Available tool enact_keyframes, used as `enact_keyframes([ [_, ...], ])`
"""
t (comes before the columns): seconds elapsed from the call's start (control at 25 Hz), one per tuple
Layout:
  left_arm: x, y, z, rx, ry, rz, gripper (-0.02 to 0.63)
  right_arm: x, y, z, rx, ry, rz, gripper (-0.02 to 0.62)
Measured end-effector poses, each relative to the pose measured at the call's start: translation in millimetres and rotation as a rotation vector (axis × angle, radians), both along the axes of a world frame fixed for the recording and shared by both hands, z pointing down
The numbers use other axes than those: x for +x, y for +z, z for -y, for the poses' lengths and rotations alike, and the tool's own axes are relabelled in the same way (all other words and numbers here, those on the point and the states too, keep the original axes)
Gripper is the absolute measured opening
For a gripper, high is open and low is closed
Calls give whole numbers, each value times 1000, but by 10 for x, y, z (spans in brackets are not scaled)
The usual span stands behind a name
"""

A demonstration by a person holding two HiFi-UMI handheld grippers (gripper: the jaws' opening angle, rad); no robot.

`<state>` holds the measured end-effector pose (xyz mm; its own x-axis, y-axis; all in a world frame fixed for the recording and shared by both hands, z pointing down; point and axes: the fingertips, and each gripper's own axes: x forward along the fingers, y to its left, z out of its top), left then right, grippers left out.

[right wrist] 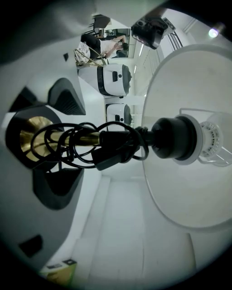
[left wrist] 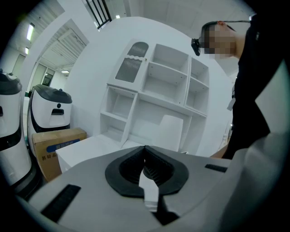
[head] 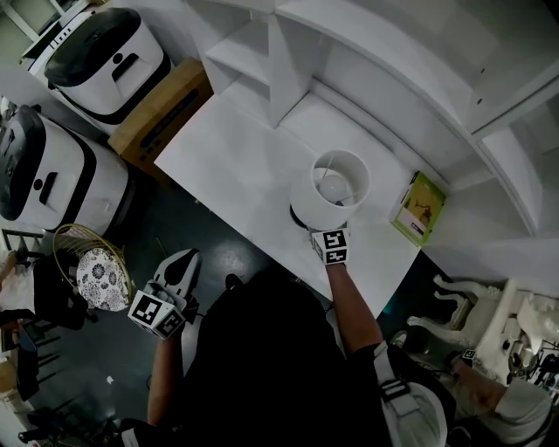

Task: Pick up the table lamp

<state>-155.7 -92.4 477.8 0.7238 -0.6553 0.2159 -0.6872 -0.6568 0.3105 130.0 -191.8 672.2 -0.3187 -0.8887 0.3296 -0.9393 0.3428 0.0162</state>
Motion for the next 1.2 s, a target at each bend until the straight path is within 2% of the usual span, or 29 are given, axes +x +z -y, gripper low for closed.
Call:
enact_keyframes([
  [0.28,-6,-51,31,-9,-28,-20,11,2,85,112,-14,17,-10,333],
  [0.36,-29,-49,32,-7,-33,-17,11,18,86,118,-17,24,-20,308],
  [0.44,-59,-24,33,-7,-40,-16,11,62,97,138,-14,38,-31,237],
  [0.48,-78,6,28,-8,-43,-11,11,73,106,147,-16,39,-37,222],
  [0.64,-63,70,8,-4,-34,-2,11,63,126,155,-28,31,-43,203],
  [0.8,30,89,30,8,-10,21,11,87,125,158,-19,32,-28,157],
  [1.04,-20,79,-25,6,-8,35,11,19,108,145,-13,12,-20,135],
  [1.2,-12,23,-19,1,-24,-6,11,22,97,149,-14,6,-25,129],
])
